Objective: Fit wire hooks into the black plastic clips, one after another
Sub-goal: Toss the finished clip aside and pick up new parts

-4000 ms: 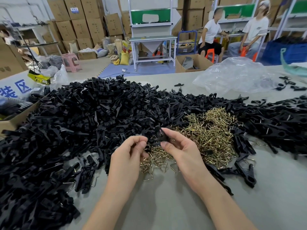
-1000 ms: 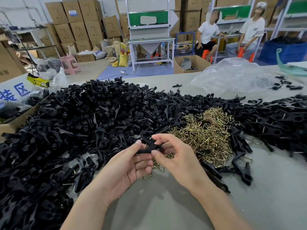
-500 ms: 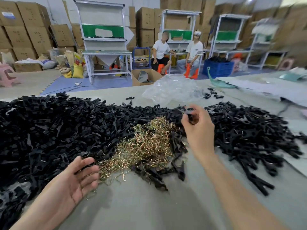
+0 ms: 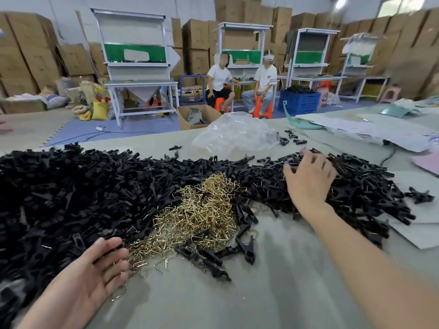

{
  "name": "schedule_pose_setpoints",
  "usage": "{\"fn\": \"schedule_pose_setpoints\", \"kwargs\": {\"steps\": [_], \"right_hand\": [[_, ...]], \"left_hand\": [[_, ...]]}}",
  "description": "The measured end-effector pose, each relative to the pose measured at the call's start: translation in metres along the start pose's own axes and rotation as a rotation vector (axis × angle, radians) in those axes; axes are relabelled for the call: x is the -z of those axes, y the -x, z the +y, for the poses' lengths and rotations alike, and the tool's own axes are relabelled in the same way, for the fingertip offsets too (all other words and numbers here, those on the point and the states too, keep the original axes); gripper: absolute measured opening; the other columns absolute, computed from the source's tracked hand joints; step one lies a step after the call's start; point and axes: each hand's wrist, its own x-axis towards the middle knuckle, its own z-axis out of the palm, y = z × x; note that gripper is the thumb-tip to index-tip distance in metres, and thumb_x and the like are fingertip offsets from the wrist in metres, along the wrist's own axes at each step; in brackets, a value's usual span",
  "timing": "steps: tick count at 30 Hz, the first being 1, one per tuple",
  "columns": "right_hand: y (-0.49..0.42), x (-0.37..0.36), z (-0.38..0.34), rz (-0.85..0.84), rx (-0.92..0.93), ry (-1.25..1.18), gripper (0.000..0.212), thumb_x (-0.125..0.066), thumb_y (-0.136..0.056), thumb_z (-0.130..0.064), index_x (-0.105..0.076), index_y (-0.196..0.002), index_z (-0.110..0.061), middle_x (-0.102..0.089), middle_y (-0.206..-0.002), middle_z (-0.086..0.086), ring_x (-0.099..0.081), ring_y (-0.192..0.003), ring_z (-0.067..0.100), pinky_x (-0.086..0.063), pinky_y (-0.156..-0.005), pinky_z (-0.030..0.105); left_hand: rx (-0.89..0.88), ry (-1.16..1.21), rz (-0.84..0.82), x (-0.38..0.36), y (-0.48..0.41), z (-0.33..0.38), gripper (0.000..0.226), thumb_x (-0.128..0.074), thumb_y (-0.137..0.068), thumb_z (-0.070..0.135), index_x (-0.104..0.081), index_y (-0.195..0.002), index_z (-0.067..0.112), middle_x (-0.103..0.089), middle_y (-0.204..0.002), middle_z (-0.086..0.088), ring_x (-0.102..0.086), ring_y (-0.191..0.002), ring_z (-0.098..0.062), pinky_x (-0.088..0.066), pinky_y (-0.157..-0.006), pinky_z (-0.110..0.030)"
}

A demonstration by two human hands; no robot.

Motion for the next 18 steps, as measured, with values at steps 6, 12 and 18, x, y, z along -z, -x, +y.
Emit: {"fn": "schedule_pose_setpoints", "kwargs": {"steps": [6,12,18], "right_hand": [[0.104,0.008,-0.100,-0.055,0.288,-0.409,0.042,-0.045,-0.100,-0.031,-0.051,-0.138,-0.015,-0.056,-0.136,0.004,-0.045,-0.133,0.019,-0.029,-0.120,0.038],[0.231,-0.009,-0.179,-0.325,0.643,-0.628,0.040,-0.043,-0.098,-0.024,-0.051,-0.137,-0.018,-0.055,-0.130,0.002,-0.046,-0.128,0.021,-0.035,-0.113,0.037],[0.243,-0.033,-0.177,-0.584,0.780,-0.473,0.043,-0.040,-0.104,-0.027,-0.047,-0.146,-0.019,-0.043,-0.151,0.007,-0.030,-0.144,0.022,-0.015,-0.123,0.040]], "left_hand": [[-0.237,-0.112,0.095,0.005,0.003,0.001,0.030,-0.045,-0.104,0.027,-0.066,-0.097,0.008,-0.069,-0.067,-0.006,-0.065,-0.050,-0.015,-0.057,-0.047,-0.024],[-0.815,-1.189,0.614,0.031,-0.003,-0.011,0.017,-0.054,-0.099,0.037,-0.069,-0.107,0.033,-0.070,-0.108,-0.001,-0.060,-0.107,-0.033,-0.042,-0.099,-0.037],[-0.337,-1.638,0.499,0.038,-0.001,-0.001,0.091,0.022,-0.089,0.057,-0.031,-0.154,0.022,-0.027,-0.161,-0.009,-0.022,-0.148,-0.036,-0.017,-0.120,-0.050]]}}
